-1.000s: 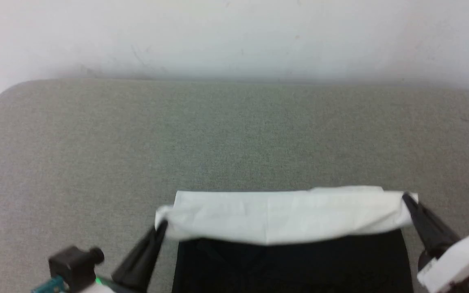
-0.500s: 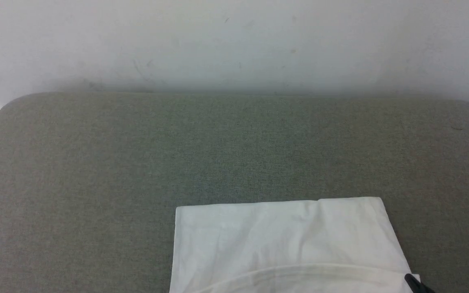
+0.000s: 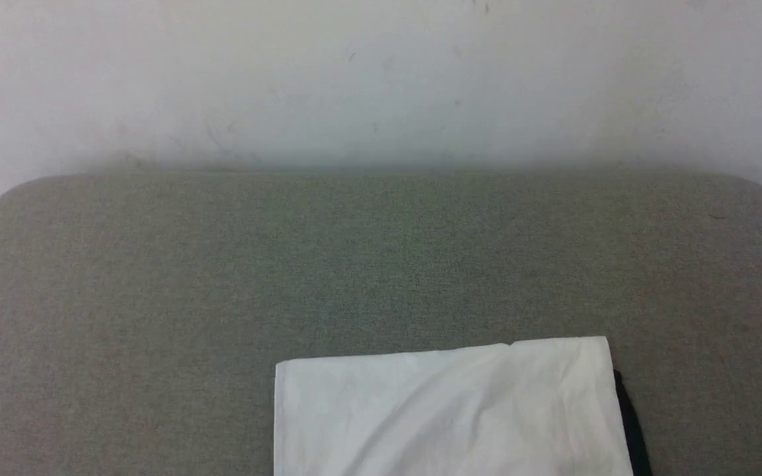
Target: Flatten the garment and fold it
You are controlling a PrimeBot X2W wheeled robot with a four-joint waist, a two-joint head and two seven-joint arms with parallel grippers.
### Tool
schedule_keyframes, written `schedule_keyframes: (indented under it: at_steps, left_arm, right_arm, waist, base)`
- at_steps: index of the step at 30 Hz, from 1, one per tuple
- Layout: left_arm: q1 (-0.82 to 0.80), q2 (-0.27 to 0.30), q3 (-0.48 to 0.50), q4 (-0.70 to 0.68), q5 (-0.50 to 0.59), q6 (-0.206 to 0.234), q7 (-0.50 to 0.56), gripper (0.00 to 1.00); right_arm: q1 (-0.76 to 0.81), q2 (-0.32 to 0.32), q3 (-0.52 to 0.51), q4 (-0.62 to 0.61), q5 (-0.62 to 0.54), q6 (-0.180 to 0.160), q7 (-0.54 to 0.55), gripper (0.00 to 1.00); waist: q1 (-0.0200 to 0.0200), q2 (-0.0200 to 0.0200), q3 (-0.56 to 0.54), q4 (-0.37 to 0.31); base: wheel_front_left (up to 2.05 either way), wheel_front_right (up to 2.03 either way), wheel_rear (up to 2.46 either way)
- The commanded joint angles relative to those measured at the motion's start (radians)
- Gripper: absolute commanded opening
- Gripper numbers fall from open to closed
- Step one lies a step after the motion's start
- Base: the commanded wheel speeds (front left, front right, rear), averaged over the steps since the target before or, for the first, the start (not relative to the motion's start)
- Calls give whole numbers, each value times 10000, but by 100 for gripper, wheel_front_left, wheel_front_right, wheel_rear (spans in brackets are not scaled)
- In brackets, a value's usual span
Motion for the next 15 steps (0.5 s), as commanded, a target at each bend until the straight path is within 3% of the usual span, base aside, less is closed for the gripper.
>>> schedule_keyframes:
  at_steps: [1,6,11,15]
  left_arm:
    - [-243,-63,106,-128,-34,-41,-119,100]
    - [-941,-356,934,-910,434,-26,-1552,100]
    - [-1756,-760,1599,-1135,1977,500,-3575,100]
    - [-2103,-1010,1723,-985,2936,835,-4166,100]
  right_arm:
    - [-187,27,-1,-31,-20,-6,-111,100]
    - [-646,31,-291,-261,-117,-6,-600,100]
    - [-1334,34,-634,18,-979,-6,-1377,100]
    - [-1777,35,-354,552,-1437,-6,-1382,100]
  waist:
    - [0,0,-10,-6]
    - [0,0,136,27]
    - [0,0,464,62]
    - [0,0,724,116]
  base:
    - [0,0,0]
    - [0,0,0]
    - [0,0,0]
    - [0,0,0]
